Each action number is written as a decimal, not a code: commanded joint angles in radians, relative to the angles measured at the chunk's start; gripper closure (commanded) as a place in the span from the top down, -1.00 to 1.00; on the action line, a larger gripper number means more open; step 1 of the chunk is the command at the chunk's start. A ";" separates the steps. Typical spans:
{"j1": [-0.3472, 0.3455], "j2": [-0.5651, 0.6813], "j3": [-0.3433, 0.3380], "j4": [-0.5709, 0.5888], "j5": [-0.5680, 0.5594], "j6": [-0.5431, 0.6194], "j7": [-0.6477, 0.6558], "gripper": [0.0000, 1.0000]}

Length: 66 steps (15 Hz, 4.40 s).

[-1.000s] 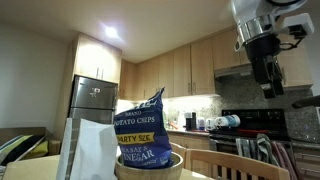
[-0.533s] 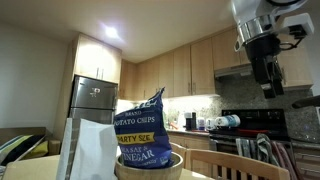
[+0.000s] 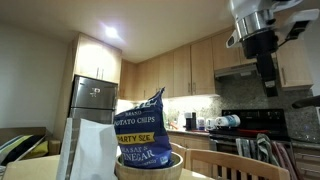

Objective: Put the paper in the bowl

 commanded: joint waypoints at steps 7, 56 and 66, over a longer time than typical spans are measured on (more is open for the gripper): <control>0.082 0.017 -0.024 -0.019 -0.143 0.168 -0.366 1.00; 0.167 0.461 0.023 0.088 -0.175 0.370 -1.168 1.00; 0.064 0.548 0.019 0.183 0.246 0.285 -1.628 1.00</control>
